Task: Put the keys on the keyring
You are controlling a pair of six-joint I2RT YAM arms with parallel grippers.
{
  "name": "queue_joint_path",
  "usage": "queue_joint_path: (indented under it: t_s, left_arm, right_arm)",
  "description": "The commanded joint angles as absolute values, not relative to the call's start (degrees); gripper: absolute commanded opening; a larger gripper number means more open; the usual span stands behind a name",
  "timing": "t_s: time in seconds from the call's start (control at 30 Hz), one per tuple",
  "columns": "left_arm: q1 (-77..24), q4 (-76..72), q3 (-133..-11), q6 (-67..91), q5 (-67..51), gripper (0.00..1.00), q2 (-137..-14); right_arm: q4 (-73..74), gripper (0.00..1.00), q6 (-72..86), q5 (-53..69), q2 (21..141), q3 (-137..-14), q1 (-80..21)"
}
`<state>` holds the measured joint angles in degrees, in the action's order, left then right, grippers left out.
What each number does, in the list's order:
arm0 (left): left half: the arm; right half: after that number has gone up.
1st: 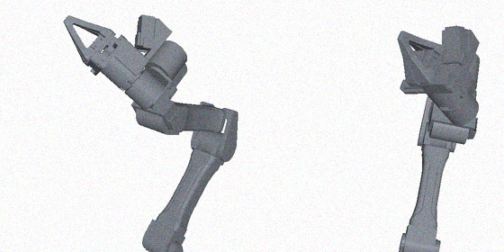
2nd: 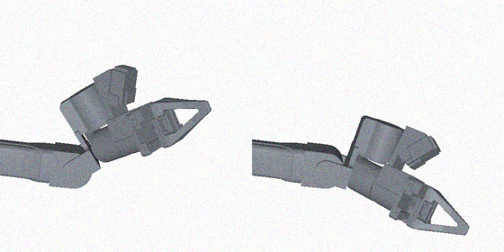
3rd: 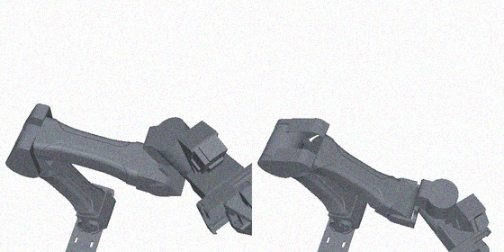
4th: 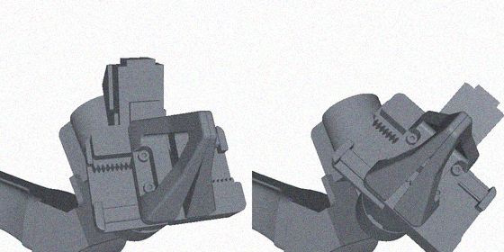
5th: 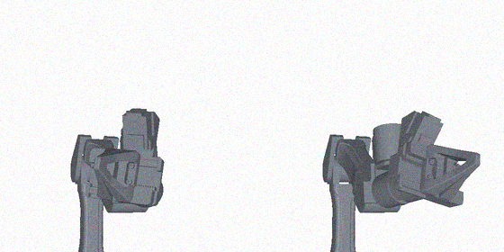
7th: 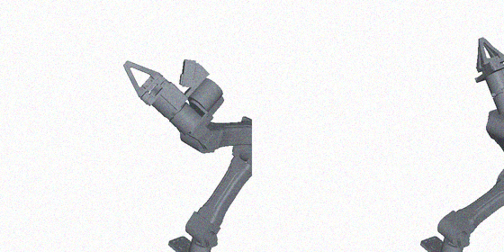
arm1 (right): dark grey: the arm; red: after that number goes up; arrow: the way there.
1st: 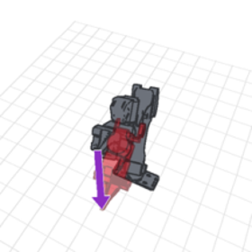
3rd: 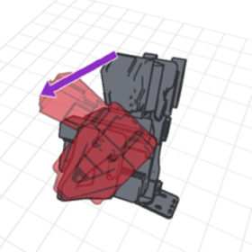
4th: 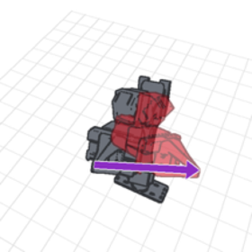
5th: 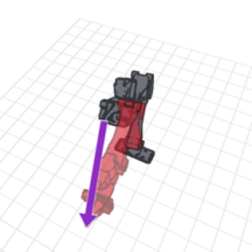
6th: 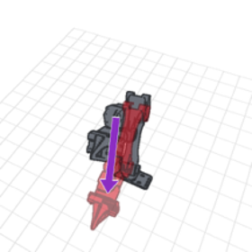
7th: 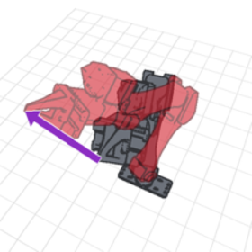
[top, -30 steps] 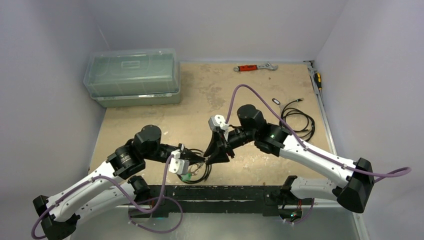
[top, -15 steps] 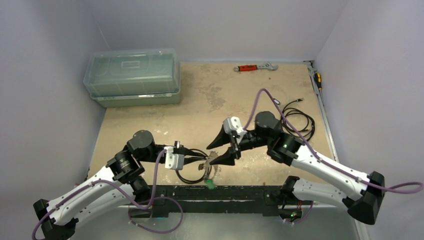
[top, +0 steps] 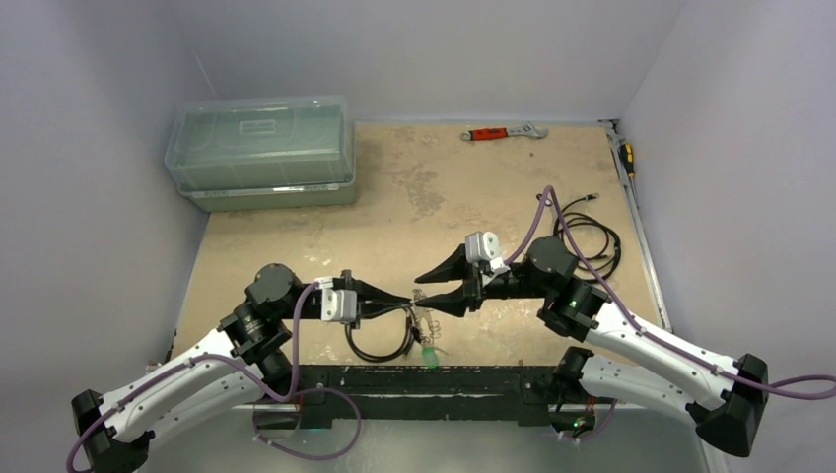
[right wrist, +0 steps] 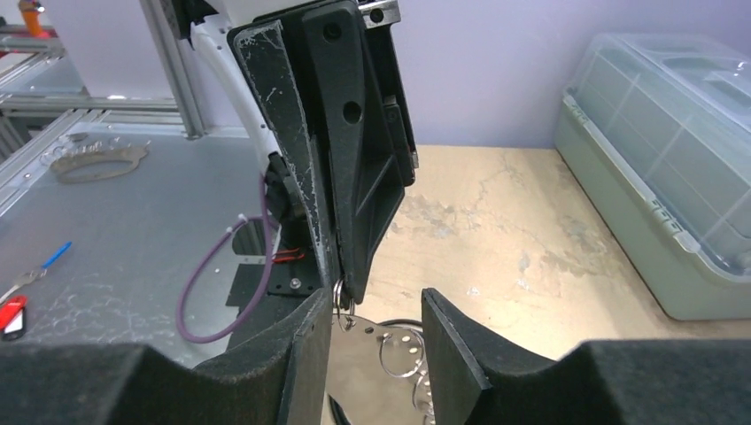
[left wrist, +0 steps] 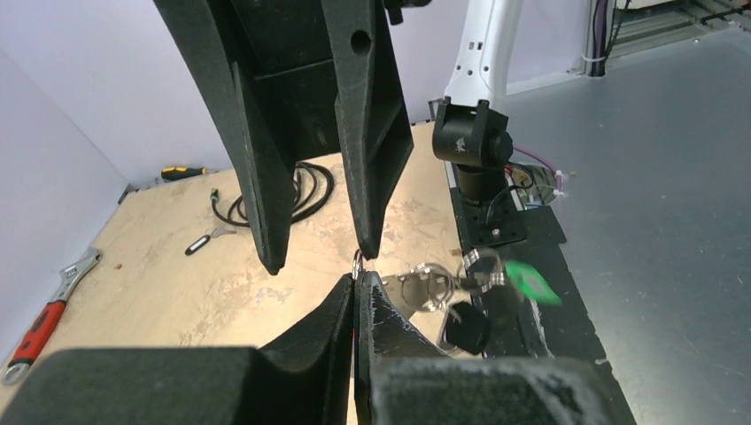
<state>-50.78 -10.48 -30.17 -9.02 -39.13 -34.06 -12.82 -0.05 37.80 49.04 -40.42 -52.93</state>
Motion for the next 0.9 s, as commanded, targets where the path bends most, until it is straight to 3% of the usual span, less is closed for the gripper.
queue_joint_path:
  t_s: [0.0, 0.4, 0.87]
  left_arm:
    - [-51.0, -19.3, -29.9, -5.0, -37.2, 0.0, -33.8]
    - [-51.1, -24.7, -27.5, -2.2, -36.1, 0.0, -33.6]
    - [-51.0, -27.8, -26.9, -0.6, -35.8, 0.0, -34.6]
  right_arm:
    - [-17.4, 0.44, 0.4, 34.6, 46.5, -38.6, -53.1]
    - [-21.1, 0.39, 1.2, 33.5, 44.3, -35.5, -53.1]
    - [-20.6, 0.22, 0.9, 34.6, 46.1, -37.0, -53.1]
